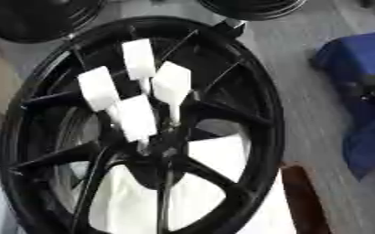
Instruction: Pull the pin out of the wheel hub.
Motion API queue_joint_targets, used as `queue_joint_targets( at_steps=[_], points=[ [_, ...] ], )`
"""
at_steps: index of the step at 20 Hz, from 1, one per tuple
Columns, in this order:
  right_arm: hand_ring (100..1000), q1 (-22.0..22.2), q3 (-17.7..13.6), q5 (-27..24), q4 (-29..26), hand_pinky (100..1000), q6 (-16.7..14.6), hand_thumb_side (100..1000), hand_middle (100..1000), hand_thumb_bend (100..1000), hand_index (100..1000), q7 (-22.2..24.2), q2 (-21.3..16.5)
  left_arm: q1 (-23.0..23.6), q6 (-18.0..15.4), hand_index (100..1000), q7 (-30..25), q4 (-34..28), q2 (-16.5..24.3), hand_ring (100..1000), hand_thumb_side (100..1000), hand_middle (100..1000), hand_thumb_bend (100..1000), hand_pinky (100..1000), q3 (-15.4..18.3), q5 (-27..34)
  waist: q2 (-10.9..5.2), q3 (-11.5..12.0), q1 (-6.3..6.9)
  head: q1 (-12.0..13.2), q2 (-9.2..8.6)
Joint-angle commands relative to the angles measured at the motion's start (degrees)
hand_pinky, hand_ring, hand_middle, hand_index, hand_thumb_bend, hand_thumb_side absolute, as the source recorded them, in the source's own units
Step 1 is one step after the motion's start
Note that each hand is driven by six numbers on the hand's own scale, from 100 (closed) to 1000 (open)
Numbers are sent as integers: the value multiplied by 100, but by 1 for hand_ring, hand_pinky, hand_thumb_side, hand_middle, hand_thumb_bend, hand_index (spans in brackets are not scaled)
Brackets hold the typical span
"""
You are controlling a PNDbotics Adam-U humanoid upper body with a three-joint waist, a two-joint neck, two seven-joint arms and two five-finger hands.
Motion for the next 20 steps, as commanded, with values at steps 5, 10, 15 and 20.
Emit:
queue_joint_targets(
  at_steps=[5,10,15,20],
  points=[
    [677,-16,-11,-23,-141,945,1,706,612,100,761,-10,-94,-93,-4,696,-45,-59,96,662,537,518,100,696,43,-18,-150,1,-15,-16,-63],
    [677,-17,-1,-27,-141,945,2,706,612,100,762,3,-96,-79,-5,696,-49,-48,88,663,539,518,100,696,42,-26,-157,2,-16,131,-21],
    [677,-3,-5,-26,-141,945,2,708,612,100,761,3,-94,-87,7,701,-98,-43,115,668,535,523,100,700,14,-50,-161,7,-15,419,-9],
    [677,24,-3,-1,-141,945,-1,710,612,100,761,6,-101,-218,104,715,-326,-84,233,685,518,543,100,717,-179,-125,-165,21,-5,419,-41]
  ],
)
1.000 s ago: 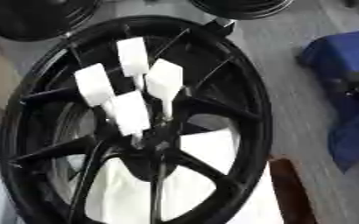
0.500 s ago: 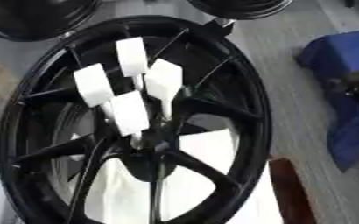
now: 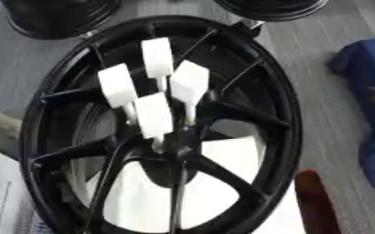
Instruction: Pull the pin out of the wheel hub.
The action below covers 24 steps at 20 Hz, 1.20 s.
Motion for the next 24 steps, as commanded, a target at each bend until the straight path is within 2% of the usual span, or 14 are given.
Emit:
queue_joint_targets(
  at_steps=[1,5,9,13,17,24],
  points=[
    [677,21,-1,9,-141,945,-5,711,612,100,761,12,-107,-216,59,725,-247,-97,296,696,520,556,100,727,-137,-94,-167,18,-3,-8,-56],
    [677,70,4,57,-141,945,-11,714,612,100,761,21,-142,-576,202,739,-1003,-159,483,716,497,580,100,755,-647,-363,-182,55,36,-123,-41],
    [677,125,8,127,-141,946,-6,718,612,100,762,33,-181,-1014,300,761,-1805,-188,501,734,534,612,185,784,-1125,-726,-201,119,93,-251,16],
    [677,147,5,152,-141,946,1,718,612,100,761,23,-195,-1447,350,794,-2435,-134,327,756,559,643,240,798,-1480,-927,-220,141,119,-340,-7],
    [677,155,10,155,-141,946,15,719,612,100,762,26,-195,-1715,449,839,-2792,-115,178,782,590,690,288,810,-1704,-1054,-233,145,123,-375,-23],
    [677,189,21,176,-138,947,16,722,613,100,762,42,-187,-2123,742,837,-2957,-8,-161,779,649,685,318,800,-2041,-1085,-245,175,102,-363,-22]
  ],
)
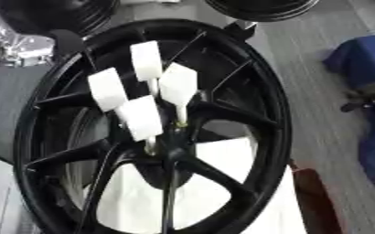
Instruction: Pull the pin out of the wheel hub.
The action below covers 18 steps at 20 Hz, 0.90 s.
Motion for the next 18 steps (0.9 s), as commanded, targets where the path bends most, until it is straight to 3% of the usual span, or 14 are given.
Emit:
queue_joint_targets(
  at_steps=[1,13,18],
  points=[
    [677,0,-11,31,-137,947,-6,722,613,100,762,17,-135,-212,166,837,-80,56,-36,779,649,685,318,800,-99,-1,-177,18,-40,9,-27],
    [677,1,-1,51,-128,947,-29,725,613,100,762,38,-122,-258,301,830,-599,292,-142,788,692,699,382,806,-518,-113,-140,5,-54,32,-10],
    [677,-4,3,55,-125,947,-34,726,613,100,762,45,-121,-237,303,829,-768,411,-153,799,710,707,453,817,-629,-289,-130,-1,-53,50,4]
  ],
)
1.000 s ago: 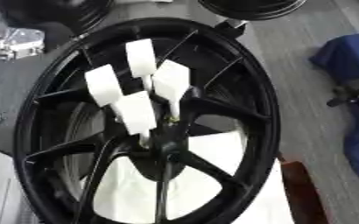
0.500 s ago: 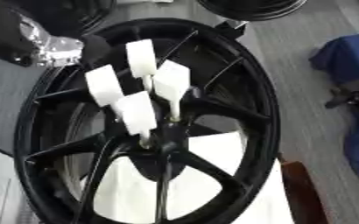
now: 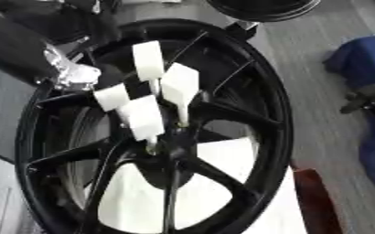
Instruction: Pull the pin out of the wheel hub.
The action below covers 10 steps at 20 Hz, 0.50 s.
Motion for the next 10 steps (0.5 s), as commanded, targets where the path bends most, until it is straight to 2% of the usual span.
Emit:
queue_joint_targets(
  at_steps=[1,10],
  points=[
    [677,-8,2,43,-124,947,-11,727,613,100,762,21,-122,-90,253,830,-361,62,97,800,709,709,456,819,14,-171,-129,-4,-39,22,5],
    [677,-19,6,54,-121,947,-25,728,613,100,763,41,-107,17,192,859,-482,341,39,835,725,754,502,850,-111,-497,-97,-24,-53,66,7]
  ],
)
